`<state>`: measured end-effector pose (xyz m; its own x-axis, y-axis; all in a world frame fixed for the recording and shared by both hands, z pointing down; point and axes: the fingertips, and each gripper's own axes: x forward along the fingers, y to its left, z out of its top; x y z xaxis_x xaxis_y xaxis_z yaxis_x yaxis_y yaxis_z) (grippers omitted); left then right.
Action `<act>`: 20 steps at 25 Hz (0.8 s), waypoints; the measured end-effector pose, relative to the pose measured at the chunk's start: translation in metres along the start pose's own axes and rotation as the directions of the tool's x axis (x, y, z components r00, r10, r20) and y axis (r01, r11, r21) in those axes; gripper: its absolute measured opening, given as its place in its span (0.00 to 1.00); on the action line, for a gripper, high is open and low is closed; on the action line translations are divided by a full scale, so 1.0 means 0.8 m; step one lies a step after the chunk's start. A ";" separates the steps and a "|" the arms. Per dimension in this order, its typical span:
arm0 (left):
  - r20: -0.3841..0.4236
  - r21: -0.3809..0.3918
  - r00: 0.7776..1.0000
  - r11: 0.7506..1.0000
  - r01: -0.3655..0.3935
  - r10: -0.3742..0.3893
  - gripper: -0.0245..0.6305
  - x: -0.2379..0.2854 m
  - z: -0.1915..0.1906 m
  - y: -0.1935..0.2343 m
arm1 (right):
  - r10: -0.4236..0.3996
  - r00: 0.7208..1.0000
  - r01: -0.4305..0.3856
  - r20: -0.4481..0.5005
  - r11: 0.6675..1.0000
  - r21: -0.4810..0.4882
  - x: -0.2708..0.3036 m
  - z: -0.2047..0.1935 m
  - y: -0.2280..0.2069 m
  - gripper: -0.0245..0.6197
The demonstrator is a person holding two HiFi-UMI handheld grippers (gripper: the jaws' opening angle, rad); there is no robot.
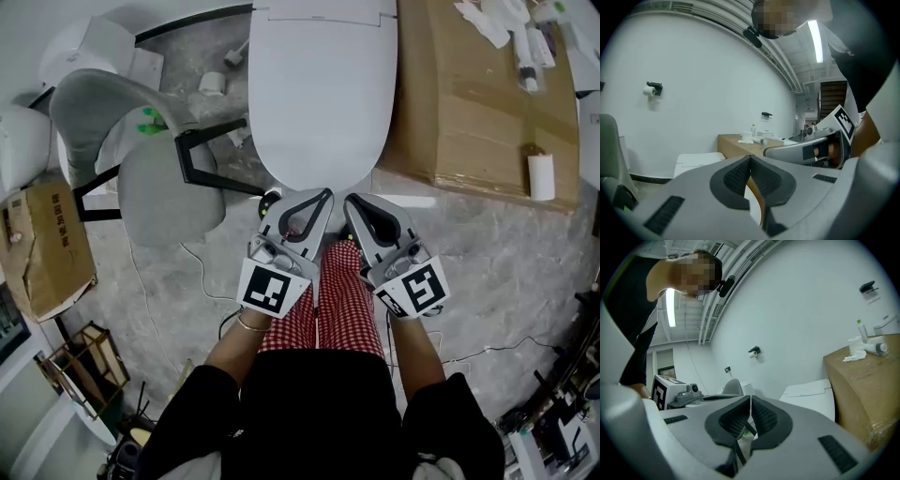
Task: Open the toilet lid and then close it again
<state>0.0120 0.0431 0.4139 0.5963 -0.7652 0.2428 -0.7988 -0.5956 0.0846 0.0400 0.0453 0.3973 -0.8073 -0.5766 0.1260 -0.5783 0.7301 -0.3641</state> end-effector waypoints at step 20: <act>-0.036 -0.064 0.999 0.998 -0.001 -0.002 0.04 -0.006 -0.068 -0.003 | -0.040 0.998 0.041 -0.044 0.999 0.020 0.007 -0.052 -0.001 0.07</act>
<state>0.0064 0.0615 0.4648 0.5943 -0.7550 0.2772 -0.8027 -0.5783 0.1458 0.0307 0.0565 0.4364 -0.7876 -0.5890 0.1809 -0.6086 0.6982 -0.3769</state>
